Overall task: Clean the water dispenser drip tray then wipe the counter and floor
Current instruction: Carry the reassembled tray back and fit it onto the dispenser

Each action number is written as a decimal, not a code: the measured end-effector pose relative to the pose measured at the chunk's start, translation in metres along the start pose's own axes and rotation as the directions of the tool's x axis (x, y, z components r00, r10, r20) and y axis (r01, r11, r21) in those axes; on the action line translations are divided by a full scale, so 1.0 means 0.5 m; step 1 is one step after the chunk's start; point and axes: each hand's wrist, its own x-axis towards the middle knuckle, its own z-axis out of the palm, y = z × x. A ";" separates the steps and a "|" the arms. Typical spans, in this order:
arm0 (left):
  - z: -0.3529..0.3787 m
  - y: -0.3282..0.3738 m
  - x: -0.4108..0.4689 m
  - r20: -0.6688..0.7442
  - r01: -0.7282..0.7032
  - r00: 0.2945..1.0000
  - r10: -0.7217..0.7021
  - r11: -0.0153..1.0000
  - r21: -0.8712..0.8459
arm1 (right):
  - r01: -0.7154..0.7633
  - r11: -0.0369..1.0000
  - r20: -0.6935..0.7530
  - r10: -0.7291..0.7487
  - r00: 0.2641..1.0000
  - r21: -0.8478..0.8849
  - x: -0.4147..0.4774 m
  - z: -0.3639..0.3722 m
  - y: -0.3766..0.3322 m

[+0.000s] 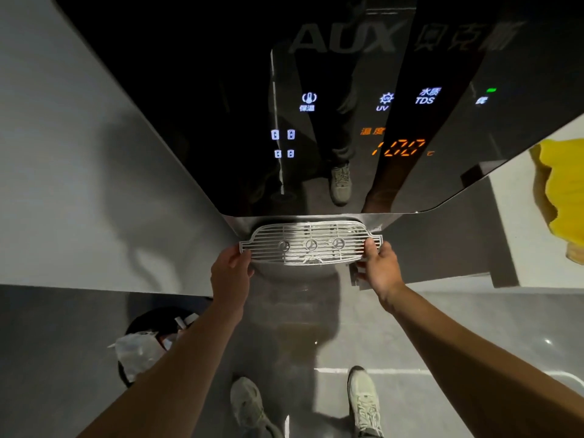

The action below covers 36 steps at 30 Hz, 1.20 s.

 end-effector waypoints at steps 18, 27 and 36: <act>0.004 0.011 0.012 -0.019 -0.035 0.999 0.035 0.999 -0.005 | -0.007 0.999 0.036 0.008 0.999 -0.043 0.016 -0.003 -0.005; -0.003 0.034 0.010 0.033 0.001 0.999 -0.005 0.995 0.101 | -0.013 0.989 0.046 0.020 0.999 -0.146 0.004 -0.012 -0.020; -0.031 0.126 -0.117 0.092 -0.365 0.925 0.370 0.793 0.488 | 0.078 0.915 0.088 -0.046 0.995 -0.396 -0.111 -0.067 -0.086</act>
